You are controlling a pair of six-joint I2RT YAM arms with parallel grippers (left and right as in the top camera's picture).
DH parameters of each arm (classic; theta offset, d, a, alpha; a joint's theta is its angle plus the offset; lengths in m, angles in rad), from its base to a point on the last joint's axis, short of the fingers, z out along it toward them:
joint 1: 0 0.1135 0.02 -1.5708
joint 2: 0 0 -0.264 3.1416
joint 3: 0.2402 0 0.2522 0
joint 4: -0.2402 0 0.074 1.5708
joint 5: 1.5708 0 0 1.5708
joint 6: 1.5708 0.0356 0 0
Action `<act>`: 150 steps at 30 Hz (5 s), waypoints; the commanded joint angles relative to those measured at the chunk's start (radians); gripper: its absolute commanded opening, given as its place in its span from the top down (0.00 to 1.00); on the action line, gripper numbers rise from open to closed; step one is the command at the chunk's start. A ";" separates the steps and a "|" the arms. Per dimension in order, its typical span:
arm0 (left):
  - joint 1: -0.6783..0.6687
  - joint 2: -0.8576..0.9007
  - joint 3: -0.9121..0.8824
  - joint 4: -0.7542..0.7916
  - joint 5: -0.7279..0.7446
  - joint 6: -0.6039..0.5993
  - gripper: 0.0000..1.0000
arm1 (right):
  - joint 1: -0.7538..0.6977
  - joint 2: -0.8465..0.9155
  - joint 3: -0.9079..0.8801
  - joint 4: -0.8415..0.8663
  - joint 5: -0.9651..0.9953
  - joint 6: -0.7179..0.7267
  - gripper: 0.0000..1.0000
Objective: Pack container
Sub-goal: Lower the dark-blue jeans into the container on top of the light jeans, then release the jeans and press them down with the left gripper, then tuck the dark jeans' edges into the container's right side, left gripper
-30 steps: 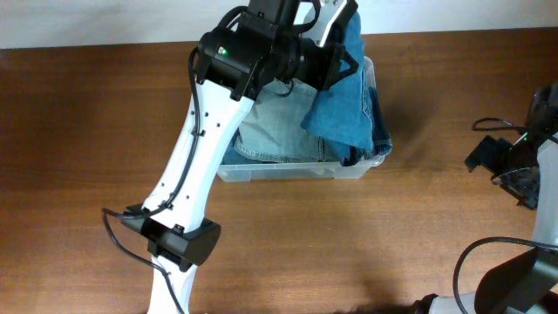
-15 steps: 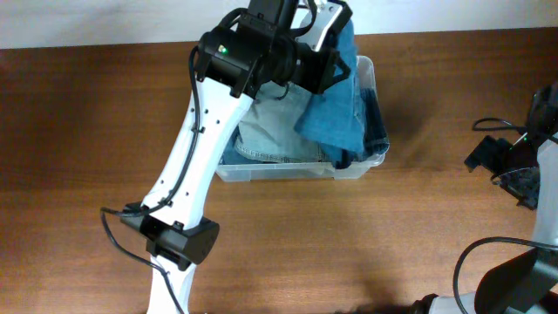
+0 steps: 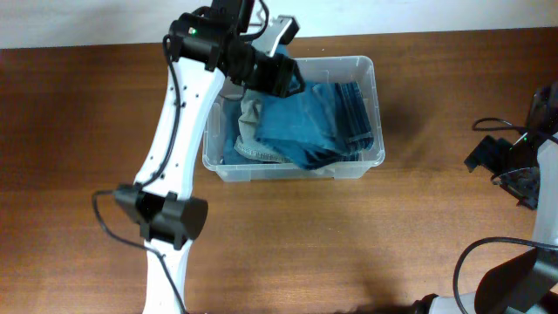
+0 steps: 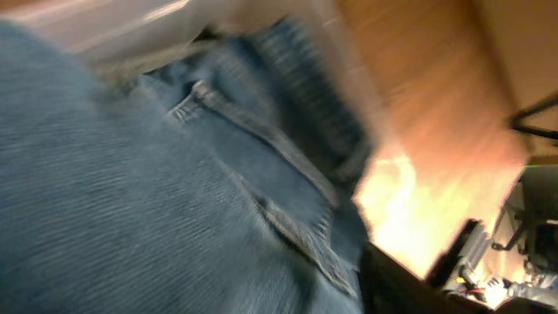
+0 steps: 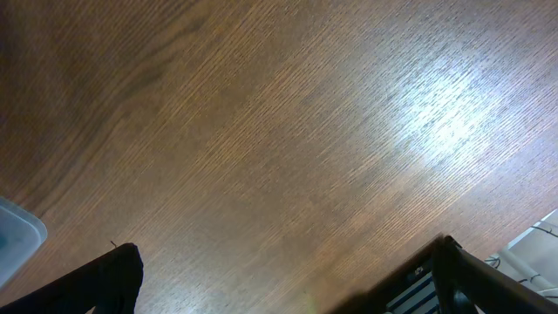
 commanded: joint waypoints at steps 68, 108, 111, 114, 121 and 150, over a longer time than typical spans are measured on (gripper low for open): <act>0.089 0.072 0.402 -0.095 -0.357 0.152 0.01 | -0.001 0.000 -0.001 0.000 0.002 0.008 0.02; -0.030 0.021 -0.327 -0.123 -0.503 -0.117 0.96 | -0.001 0.000 -0.001 0.000 0.002 0.008 0.02; -0.036 0.021 -0.409 -0.079 -0.447 -0.117 0.99 | -0.001 0.000 -0.001 0.000 0.002 0.008 0.02; -0.053 0.021 -0.469 -0.039 -0.397 -0.117 0.99 | -0.001 0.000 -0.001 0.000 0.002 0.008 0.01; -0.107 0.019 -0.441 -0.005 -0.393 -0.117 0.99 | -0.001 0.000 -0.001 0.000 0.002 0.008 0.02; -0.259 0.036 -0.205 0.065 -0.375 -0.172 0.99 | -0.001 0.000 -0.001 0.000 0.002 0.008 0.02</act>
